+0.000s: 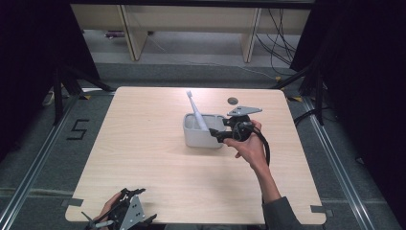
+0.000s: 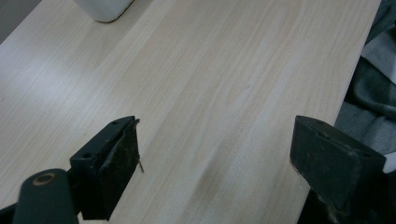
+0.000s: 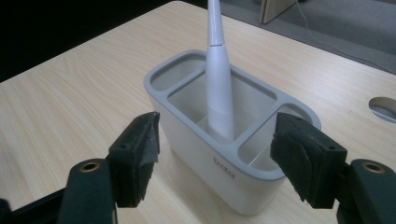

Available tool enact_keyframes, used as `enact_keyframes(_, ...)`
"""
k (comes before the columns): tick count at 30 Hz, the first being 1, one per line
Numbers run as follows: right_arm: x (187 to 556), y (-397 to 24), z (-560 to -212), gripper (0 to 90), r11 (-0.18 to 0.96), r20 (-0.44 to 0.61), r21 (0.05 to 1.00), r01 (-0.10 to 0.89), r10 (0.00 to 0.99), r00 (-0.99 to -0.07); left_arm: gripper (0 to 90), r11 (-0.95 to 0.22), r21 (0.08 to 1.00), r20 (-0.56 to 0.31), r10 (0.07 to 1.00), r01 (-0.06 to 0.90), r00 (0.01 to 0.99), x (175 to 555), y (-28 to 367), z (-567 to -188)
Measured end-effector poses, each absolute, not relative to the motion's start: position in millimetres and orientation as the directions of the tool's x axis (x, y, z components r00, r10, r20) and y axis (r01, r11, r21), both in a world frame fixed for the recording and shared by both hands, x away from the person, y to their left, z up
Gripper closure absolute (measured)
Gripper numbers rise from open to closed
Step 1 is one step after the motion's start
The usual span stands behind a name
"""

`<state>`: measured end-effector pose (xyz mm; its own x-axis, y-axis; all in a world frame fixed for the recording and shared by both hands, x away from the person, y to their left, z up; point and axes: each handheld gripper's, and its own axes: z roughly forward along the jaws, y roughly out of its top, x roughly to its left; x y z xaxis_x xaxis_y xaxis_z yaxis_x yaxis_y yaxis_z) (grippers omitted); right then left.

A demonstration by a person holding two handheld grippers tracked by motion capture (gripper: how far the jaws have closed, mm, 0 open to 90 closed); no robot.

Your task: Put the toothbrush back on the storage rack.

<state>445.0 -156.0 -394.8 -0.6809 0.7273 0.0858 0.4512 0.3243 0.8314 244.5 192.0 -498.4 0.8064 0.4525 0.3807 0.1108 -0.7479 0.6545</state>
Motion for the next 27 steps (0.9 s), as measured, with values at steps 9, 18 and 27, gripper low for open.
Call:
enact_keyframes(9, 439.5, -159.4, -394.3, 27.7, 0.337, 0.062, 0.835, 0.435, 0.728, -0.683, 15.2, -0.746, 0.656, 0.380, 0.456, 0.113, 0.805, 243.9, 192.1, -498.1)
enact_keyframes(18, 437.5, -162.7, -394.7, 24.0, 0.344, 0.041, 0.835, 0.428, 0.738, -0.673, 15.2, -0.746, 0.656, 0.380, 0.456, 0.114, 0.805, 243.9, 192.2, -498.0)
enact_keyframes(27, 431.7, -164.6, -394.4, 24.2, 0.352, 0.039, 0.832, 0.429, 0.735, -0.677, 15.2, -0.742, 0.660, 0.379, 0.463, 0.117, 0.801, 243.7, 192.1, -498.1)
